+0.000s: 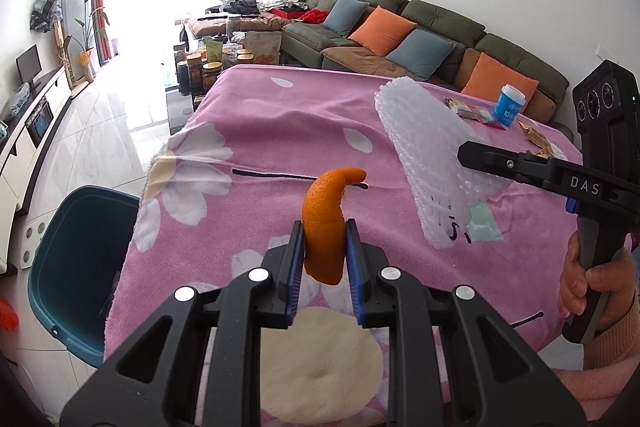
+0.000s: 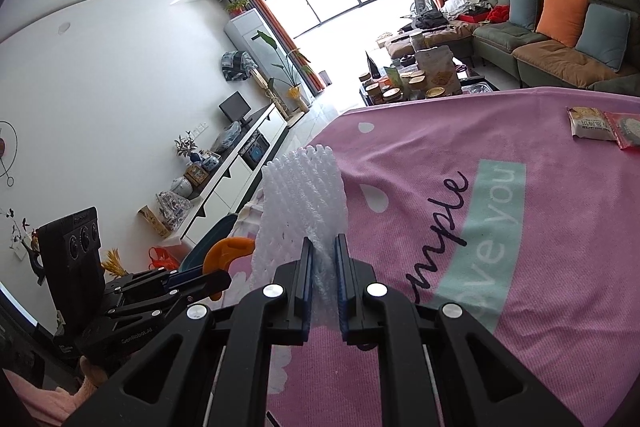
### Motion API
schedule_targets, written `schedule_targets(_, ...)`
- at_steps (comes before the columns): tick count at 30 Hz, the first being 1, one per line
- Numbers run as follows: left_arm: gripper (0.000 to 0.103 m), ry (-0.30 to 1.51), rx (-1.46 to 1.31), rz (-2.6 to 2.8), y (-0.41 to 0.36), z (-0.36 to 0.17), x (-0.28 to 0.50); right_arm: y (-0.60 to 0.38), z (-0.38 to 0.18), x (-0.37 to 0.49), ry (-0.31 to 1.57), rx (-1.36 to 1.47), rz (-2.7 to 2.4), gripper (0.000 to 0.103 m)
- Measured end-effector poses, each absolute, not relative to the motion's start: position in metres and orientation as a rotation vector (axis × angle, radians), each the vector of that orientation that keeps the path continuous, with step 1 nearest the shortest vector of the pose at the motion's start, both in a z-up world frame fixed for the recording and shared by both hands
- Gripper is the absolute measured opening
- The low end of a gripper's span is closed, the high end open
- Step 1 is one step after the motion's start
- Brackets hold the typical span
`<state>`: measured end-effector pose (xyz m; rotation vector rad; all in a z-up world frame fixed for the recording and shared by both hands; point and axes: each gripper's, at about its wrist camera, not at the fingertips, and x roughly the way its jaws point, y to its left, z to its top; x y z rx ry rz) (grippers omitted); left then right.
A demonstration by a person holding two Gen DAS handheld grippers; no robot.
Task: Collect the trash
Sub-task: 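Lift the foam net and orange peel and carry them toward the teal bin, then carry the orange peel over the teal bin with the left tool while the right carries the foam net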
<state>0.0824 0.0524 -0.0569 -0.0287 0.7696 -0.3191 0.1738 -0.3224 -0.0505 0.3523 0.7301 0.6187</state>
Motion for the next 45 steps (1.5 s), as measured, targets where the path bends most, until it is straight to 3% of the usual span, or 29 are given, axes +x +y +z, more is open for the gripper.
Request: schedule_targets(45, 0.02, 0.738, -0.045, -0.241, 0.084, -0.047, 0.064, -0.282, -0.055, 0.184, 0.755, 0.316, 0.728, 0.009)
